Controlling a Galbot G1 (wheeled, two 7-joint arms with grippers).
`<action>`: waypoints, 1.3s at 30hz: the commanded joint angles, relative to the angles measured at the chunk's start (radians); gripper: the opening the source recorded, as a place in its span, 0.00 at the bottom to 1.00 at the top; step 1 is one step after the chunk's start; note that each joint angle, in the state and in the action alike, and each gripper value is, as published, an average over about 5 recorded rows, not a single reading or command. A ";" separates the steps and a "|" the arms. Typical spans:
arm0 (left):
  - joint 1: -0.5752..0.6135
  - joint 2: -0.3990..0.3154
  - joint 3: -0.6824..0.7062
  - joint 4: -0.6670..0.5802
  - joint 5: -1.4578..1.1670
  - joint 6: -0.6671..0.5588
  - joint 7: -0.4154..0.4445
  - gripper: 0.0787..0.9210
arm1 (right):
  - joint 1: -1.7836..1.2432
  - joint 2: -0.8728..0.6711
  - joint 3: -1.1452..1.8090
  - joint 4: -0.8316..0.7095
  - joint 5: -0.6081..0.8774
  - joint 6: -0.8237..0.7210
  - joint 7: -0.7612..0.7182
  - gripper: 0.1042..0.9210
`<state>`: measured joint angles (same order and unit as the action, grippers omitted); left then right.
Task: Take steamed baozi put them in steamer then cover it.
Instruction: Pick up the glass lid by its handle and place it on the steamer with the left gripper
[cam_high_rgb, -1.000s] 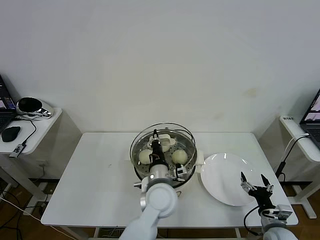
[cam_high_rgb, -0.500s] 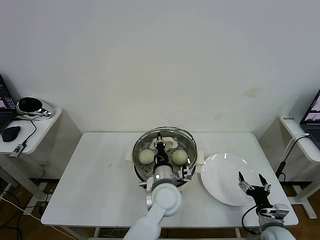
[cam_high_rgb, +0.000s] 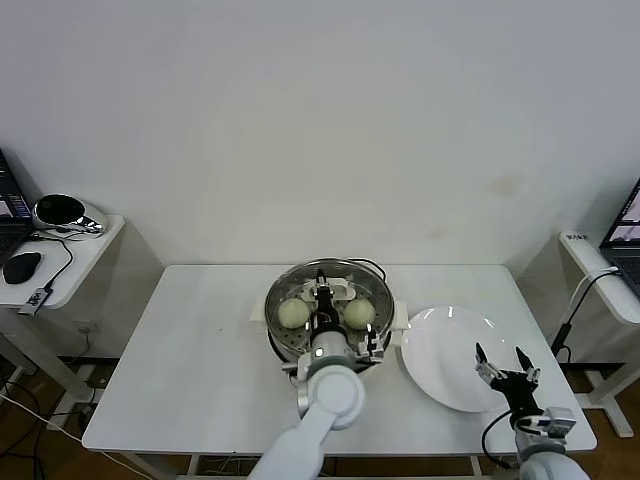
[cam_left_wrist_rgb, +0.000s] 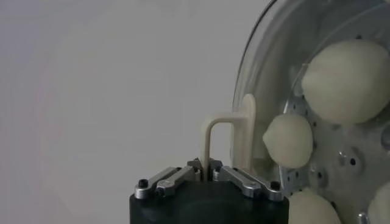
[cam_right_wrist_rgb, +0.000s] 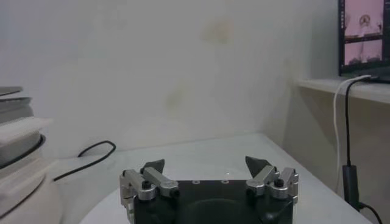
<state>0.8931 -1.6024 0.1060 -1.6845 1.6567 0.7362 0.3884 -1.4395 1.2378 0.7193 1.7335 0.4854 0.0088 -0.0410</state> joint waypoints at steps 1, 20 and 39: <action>-0.003 0.000 -0.001 0.016 0.008 0.044 0.004 0.07 | -0.001 0.002 -0.002 -0.002 -0.001 0.003 0.000 0.88; 0.002 0.003 0.004 0.017 0.008 0.041 -0.017 0.07 | 0.000 0.006 -0.004 -0.003 -0.001 0.007 -0.001 0.88; 0.049 0.026 0.075 -0.139 0.000 0.041 0.012 0.59 | -0.003 0.008 0.001 -0.006 0.000 0.011 -0.001 0.88</action>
<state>0.9274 -1.5797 0.1574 -1.7546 1.6582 0.7366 0.3940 -1.4428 1.2452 0.7190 1.7291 0.4849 0.0196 -0.0425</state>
